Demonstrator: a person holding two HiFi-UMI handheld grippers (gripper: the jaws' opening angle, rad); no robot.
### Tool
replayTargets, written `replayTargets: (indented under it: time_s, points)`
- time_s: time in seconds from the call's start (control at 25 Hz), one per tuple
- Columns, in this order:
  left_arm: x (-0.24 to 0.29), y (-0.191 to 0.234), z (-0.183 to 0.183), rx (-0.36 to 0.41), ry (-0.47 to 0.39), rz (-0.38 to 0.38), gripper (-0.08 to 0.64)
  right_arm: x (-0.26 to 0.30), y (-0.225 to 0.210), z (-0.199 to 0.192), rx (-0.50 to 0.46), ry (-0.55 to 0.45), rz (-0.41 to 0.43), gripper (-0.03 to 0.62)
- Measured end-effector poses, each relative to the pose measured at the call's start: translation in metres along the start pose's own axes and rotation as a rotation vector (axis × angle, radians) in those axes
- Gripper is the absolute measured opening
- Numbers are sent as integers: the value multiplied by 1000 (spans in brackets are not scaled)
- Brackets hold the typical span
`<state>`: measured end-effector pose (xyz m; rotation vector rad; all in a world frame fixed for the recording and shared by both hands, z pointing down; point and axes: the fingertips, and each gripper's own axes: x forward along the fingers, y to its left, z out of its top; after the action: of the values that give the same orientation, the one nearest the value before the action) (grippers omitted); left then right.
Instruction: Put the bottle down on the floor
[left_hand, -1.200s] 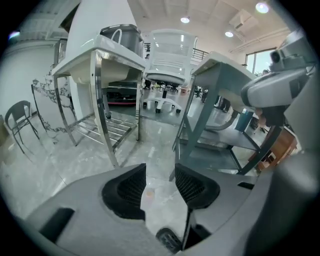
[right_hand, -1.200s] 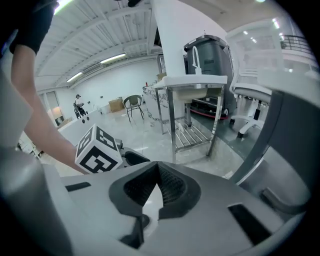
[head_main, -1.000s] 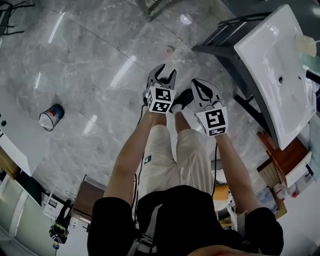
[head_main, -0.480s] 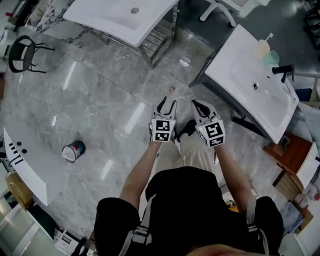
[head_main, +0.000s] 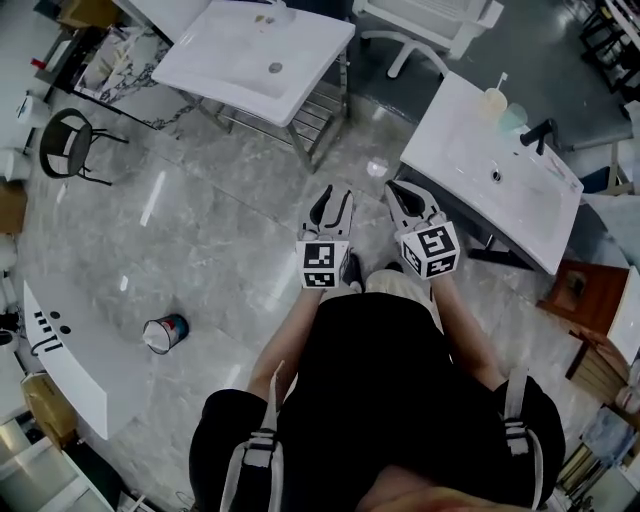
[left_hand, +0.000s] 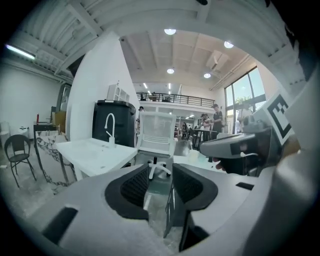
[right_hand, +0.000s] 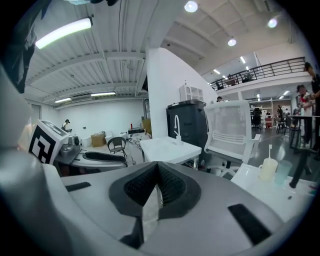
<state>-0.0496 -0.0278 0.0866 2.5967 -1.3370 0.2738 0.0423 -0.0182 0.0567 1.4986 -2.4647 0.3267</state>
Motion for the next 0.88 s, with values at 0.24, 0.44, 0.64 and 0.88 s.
replayTargets:
  time_s: [0.24,0.44,0.64,0.88]
  points:
    - [-18,2,35,6,-74,29,120,-10,9,17,5,-35,5,5]
    - [-28,9,42,-11,-110,56,20,-14,13,20,27,-45,7,5]
    - [-34,11,39,-16,-109,72,18,-16,20,20,32,-52,20,5]
    - [-37,6,42,-17,-109,72,18,-21,22,24,18,-59,21,5]
